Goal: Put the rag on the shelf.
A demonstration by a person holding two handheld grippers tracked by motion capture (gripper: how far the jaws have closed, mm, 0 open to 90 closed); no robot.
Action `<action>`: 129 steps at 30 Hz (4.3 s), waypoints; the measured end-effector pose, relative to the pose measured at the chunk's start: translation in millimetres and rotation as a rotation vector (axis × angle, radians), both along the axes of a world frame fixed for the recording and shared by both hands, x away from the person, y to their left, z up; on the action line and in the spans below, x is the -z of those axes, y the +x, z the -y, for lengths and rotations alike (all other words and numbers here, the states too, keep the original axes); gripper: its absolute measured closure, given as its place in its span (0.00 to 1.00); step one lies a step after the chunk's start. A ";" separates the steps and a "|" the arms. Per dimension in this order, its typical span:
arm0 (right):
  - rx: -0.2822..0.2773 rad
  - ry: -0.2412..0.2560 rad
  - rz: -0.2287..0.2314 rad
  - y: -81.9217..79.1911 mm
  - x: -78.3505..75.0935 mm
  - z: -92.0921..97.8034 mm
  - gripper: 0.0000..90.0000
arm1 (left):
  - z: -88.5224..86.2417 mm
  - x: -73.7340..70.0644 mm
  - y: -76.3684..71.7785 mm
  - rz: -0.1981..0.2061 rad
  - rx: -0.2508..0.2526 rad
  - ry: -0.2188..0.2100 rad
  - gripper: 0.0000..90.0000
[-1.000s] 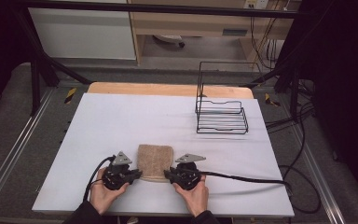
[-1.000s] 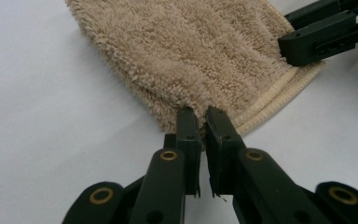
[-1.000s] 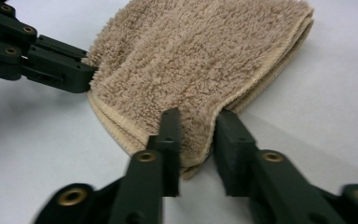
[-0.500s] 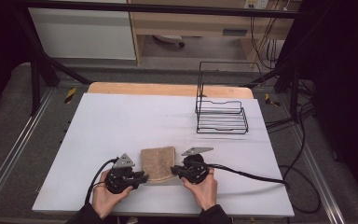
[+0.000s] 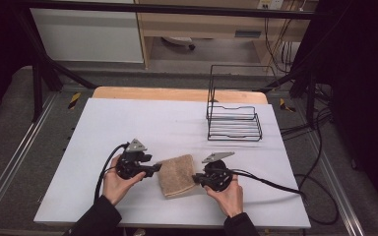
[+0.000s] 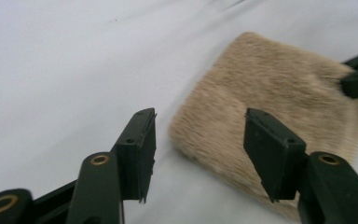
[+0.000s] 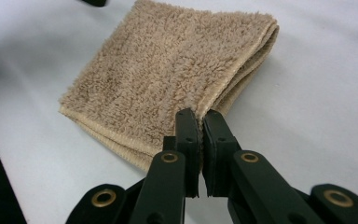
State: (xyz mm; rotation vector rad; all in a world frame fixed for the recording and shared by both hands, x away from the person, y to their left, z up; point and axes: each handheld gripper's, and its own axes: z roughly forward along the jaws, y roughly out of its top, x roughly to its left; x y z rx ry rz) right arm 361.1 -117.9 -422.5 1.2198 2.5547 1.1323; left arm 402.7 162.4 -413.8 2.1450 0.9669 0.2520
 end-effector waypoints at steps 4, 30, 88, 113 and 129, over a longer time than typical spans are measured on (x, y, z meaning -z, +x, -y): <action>0.003 -0.001 0.001 -1.7 1.7 3.3 0.96 | 6.7 14.1 15.6 -0.031 0.018 0.032 0.64; -0.027 -0.063 0.112 35.6 13.7 3.4 0.94 | 3.9 20.3 -31.6 -0.074 0.009 0.020 0.95; 0.276 0.101 -0.012 20.4 29.4 8.6 0.72 | 55.2 28.9 49.0 -0.068 0.116 0.046 0.92; 0.282 0.229 -0.002 17.5 12.0 12.6 0.96 | 38.0 1.3 37.5 -0.043 0.092 -0.049 0.95; 0.276 0.110 -0.013 29.7 31.6 -1.9 0.74 | 33.2 19.9 36.0 -0.057 0.075 0.039 0.95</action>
